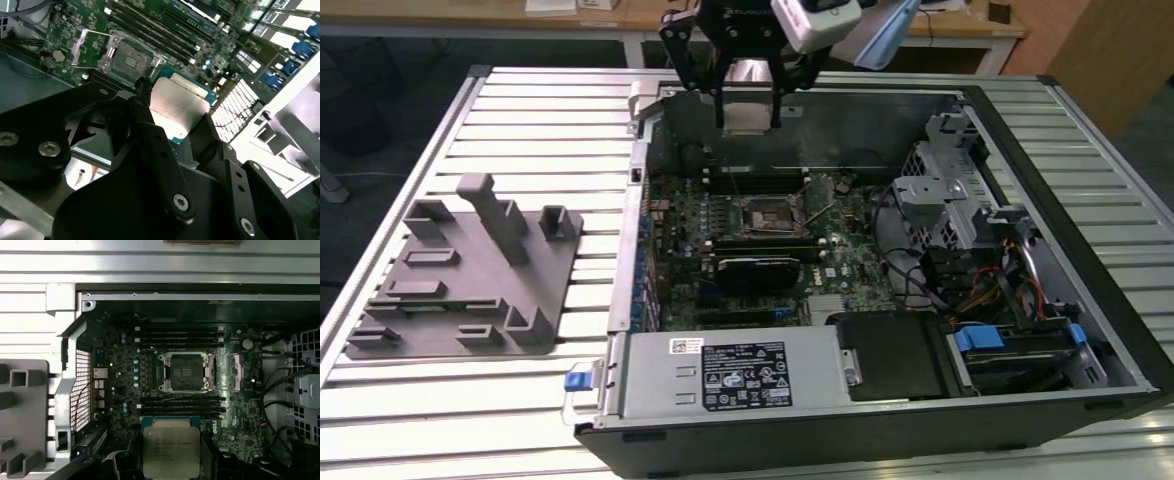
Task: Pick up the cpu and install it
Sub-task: 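Pick up the cpu and move it towards the insertion slot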
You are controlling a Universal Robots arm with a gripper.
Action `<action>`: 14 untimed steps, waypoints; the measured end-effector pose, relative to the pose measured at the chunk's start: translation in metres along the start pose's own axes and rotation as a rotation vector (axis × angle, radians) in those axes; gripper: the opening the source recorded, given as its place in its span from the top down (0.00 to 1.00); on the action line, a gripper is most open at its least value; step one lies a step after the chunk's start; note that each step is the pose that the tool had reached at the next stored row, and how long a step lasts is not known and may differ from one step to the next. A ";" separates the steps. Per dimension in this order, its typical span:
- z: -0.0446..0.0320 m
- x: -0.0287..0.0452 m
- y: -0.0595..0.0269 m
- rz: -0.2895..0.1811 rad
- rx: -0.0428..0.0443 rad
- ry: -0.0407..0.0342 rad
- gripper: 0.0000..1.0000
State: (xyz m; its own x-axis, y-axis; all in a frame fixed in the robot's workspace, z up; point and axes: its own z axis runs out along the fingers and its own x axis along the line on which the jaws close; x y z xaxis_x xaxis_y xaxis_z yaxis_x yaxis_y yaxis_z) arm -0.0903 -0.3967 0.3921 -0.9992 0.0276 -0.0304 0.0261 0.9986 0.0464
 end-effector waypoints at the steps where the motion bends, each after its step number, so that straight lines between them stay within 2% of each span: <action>1: 0.0004 -0.0027 0.0004 0.000 0.0000 0.0001 0.45; 4: 0.0030 -0.0095 0.0015 0.000 0.0000 0.0009 0.45; 8: 0.0100 -0.0167 0.0036 0.000 0.0001 0.0020 0.45; 14: 0.0213 -0.0226 0.0073 0.000 0.0001 0.0026 0.45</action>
State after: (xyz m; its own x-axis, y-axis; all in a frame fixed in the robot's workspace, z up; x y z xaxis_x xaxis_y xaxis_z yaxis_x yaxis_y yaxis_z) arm -0.0668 -0.3891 0.3719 -0.9992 0.0276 -0.0278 0.0263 0.9986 0.0463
